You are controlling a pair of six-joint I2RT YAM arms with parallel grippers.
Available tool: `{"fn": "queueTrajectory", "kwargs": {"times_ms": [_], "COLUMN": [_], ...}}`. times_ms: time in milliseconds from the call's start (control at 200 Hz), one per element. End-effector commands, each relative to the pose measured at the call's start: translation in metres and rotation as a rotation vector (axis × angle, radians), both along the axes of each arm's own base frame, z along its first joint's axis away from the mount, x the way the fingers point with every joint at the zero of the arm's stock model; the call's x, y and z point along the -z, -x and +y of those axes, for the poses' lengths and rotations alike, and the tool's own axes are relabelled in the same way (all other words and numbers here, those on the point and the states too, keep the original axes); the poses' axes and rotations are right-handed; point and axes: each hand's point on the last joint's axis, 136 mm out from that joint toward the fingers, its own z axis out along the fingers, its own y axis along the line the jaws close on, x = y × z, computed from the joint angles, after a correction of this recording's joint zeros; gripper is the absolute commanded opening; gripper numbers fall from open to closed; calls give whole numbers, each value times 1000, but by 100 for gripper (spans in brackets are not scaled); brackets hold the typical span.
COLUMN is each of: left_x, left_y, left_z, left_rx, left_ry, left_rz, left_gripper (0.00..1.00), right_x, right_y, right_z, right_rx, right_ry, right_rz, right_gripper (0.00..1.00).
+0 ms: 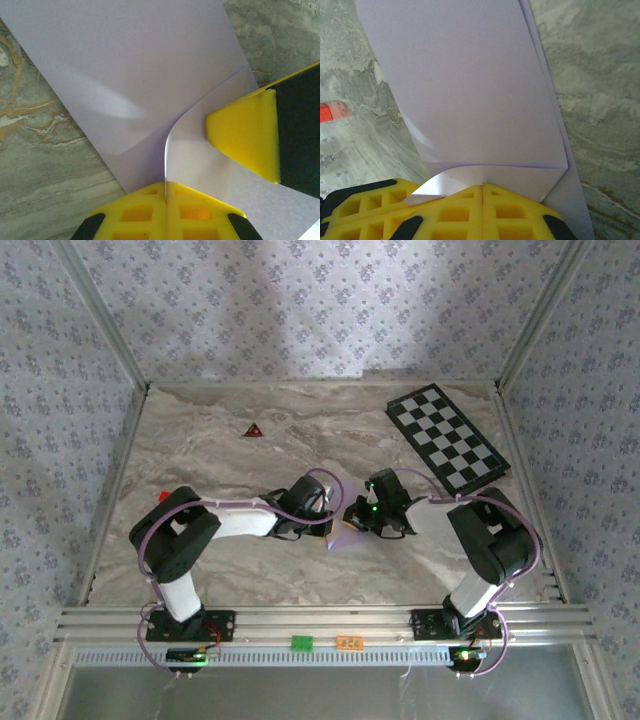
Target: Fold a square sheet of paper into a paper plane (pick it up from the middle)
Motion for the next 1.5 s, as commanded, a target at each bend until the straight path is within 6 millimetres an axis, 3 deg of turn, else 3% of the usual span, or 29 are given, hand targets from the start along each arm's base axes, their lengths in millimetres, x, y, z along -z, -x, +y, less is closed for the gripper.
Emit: {"fn": "queueTrajectory", "kwargs": {"times_ms": [0, 245, 355, 590, 670, 730, 864, 894, 1119, 1499], "left_x": [15, 9, -7, -41, -48, -53, -64, -65, -55, -29], "left_y": [10, 6, 0, -13, -11, -6, 11, 16, 44, 36], "left_z": [10, 9, 6, 16, 20, 18, 2, -3, -34, -45], "left_rx": [8, 2, -6, -65, -79, -75, 13, 39, 190, 187], "left_ry": [-60, -66, -43, -46, -35, -1, 106, 129, 209, 187], "left_rz": [54, 42, 23, -28, -29, -22, 28, 49, 199, 241], "left_gripper": [0, 2, 7, 33, 34, 31, 3, 0, 0, 0], "right_x": [31, 27, 29, 33, 32, 32, 31, 31, 31, 31], "right_y": [21, 21, 22, 25, 24, 23, 24, 24, 24, 25], "right_z": [-24, -27, -29, -29, -28, -27, -28, -28, -29, -27], "right_rx": [22, 18, 17, 7, 4, 4, 1, 1, -2, -14], "right_ry": [109, 132, 143, 150, 150, 151, 157, 158, 166, 161], "right_rz": [101, 96, 102, 108, 105, 103, 102, 102, 101, 103], "right_gripper": [0, 0, 0, 0, 0, 0, 0, 0, 0, 0]}}
